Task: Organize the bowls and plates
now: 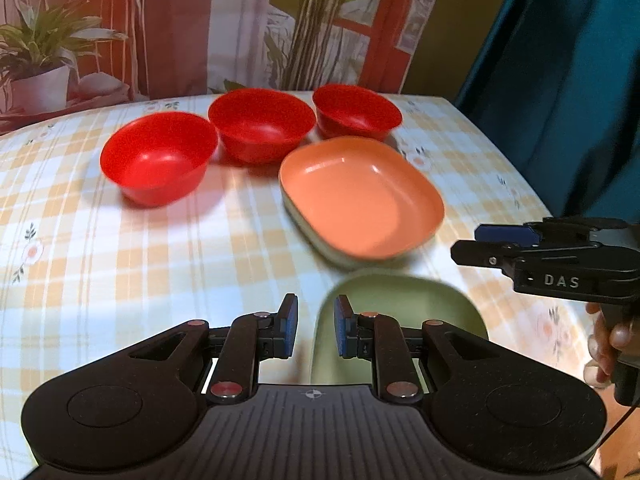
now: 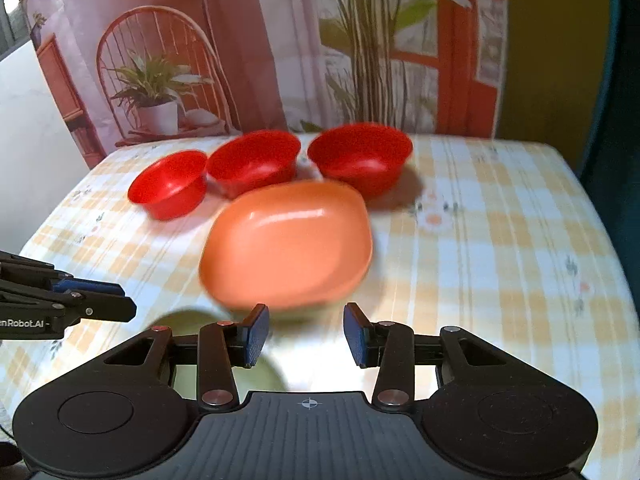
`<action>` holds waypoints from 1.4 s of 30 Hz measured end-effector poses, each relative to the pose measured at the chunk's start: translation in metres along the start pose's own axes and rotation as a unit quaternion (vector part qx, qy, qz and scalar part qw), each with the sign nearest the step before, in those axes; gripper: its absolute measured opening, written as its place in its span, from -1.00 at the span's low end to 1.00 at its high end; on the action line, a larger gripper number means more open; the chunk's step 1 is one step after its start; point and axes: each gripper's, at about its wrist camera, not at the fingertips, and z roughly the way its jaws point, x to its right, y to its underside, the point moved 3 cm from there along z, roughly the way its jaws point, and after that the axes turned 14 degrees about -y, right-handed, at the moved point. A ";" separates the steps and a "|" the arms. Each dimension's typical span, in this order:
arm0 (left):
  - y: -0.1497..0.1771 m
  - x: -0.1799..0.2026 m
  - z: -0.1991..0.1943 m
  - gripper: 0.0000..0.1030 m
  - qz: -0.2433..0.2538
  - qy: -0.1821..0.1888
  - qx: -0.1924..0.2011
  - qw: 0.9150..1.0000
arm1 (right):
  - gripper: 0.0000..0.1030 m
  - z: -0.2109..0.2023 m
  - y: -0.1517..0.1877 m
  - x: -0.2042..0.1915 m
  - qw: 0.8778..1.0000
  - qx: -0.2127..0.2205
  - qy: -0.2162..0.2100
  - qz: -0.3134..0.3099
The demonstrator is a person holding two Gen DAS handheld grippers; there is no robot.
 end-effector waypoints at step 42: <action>0.048 -0.003 -0.003 -0.64 -0.011 0.003 0.008 1.000 | -0.68 0.012 0.058 -0.027 0.998 -0.044 0.013 0.035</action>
